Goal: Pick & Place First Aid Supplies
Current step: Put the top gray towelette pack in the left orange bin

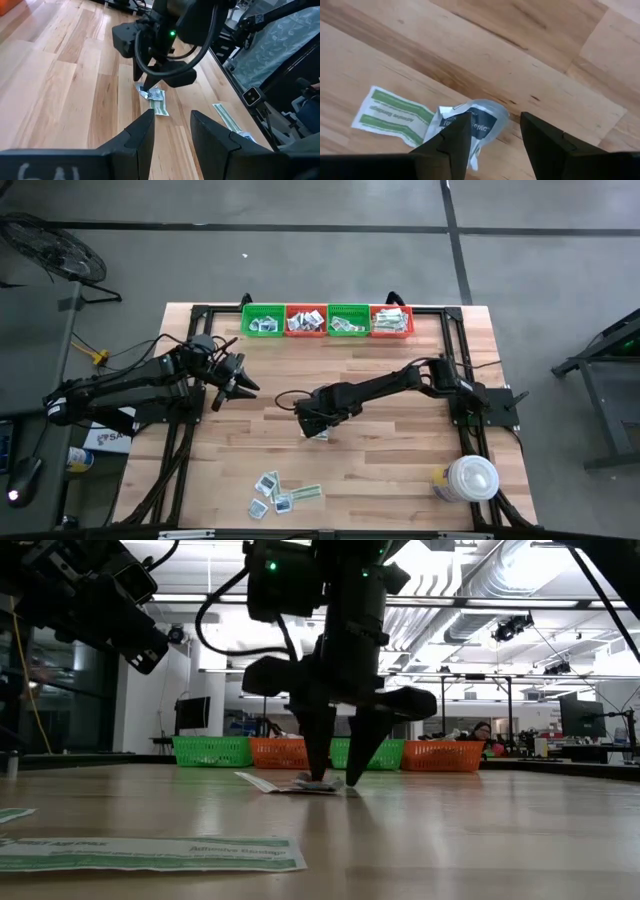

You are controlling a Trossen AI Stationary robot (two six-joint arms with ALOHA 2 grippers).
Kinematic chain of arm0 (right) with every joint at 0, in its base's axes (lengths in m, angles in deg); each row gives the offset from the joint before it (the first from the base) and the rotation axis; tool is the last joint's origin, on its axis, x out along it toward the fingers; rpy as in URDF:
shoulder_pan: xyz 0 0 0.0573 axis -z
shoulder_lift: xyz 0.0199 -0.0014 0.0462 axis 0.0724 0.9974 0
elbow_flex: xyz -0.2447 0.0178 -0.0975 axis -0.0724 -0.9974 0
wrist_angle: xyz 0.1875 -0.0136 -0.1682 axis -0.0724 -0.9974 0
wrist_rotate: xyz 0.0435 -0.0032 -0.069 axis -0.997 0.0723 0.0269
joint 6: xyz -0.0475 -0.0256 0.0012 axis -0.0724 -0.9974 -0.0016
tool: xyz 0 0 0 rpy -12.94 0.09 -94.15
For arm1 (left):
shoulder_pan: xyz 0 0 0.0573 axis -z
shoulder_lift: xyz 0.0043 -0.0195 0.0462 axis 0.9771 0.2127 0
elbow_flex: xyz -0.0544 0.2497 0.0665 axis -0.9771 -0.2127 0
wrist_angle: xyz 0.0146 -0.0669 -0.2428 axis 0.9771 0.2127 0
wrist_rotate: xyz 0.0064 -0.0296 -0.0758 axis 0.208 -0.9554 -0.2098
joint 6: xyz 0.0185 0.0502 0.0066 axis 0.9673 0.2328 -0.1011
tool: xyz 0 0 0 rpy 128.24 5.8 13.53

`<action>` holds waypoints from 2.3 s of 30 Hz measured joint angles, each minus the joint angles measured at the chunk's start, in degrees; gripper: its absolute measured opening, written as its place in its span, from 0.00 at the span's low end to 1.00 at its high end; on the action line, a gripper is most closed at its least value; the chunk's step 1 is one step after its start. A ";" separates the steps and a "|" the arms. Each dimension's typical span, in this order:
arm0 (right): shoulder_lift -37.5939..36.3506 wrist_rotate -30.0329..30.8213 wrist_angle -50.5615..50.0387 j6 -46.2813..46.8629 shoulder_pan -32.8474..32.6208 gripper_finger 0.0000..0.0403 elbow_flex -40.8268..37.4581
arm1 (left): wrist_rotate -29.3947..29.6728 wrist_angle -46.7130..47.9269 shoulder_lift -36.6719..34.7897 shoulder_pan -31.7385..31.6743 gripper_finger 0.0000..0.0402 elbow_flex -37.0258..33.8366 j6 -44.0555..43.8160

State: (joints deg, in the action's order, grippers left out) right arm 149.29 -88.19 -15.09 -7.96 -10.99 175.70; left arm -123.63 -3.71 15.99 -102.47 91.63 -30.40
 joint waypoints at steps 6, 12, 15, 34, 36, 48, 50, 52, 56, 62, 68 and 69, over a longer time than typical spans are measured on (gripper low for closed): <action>0.92 -0.38 1.18 0.07 -0.30 0.40 0.11 | -0.09 0.02 0.00 0.00 0.31 0.01 0.00; 0.94 -0.51 0.74 0.02 -0.30 0.33 0.09 | -0.03 0.00 0.00 0.00 0.31 0.01 0.00; 0.96 -0.53 0.98 -0.43 -0.30 0.25 0.09 | -0.01 0.00 0.00 0.00 0.31 0.01 0.00; 0.41 -0.10 1.27 -3.21 -0.33 0.00 0.04 | -0.43 0.00 0.00 0.00 0.31 0.01 0.00; -0.25 0.83 1.30 -3.72 -0.44 0.00 0.00 | -0.46 0.00 0.00 0.00 0.31 0.01 0.00; -6.59 8.87 1.62 -5.21 -0.67 0.00 0.04 | -0.60 -0.04 0.00 0.00 0.31 0.04 -0.02; -7.23 9.92 1.59 -6.23 -0.67 0.00 0.04 | -0.64 -0.04 0.00 0.01 0.31 0.04 -0.02; -8.08 10.23 1.53 -6.67 -0.64 0.00 0.04 | -0.67 -0.06 0.00 0.01 0.31 0.04 -0.02; -8.98 10.22 1.55 -8.56 -0.08 0.00 0.09 | -0.88 -0.08 0.00 0.00 0.31 0.04 -0.02; -11.15 12.68 1.74 -13.90 1.15 0.00 0.07 | 0.33 -1.11 0.02 0.03 0.31 0.05 -0.48; -13.61 21.41 3.05 -22.57 2.46 0.00 0.09 | 9.22 -7.01 0.05 0.00 0.31 0.06 -2.35; -14.00 23.34 3.36 -24.40 2.54 0.00 0.09 | 11.06 -8.49 0.07 0.00 0.31 0.06 -2.79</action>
State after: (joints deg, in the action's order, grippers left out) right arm 135.30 -64.85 -11.73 -32.36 -8.45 175.79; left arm -112.57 -12.21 16.05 -102.47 91.68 -33.19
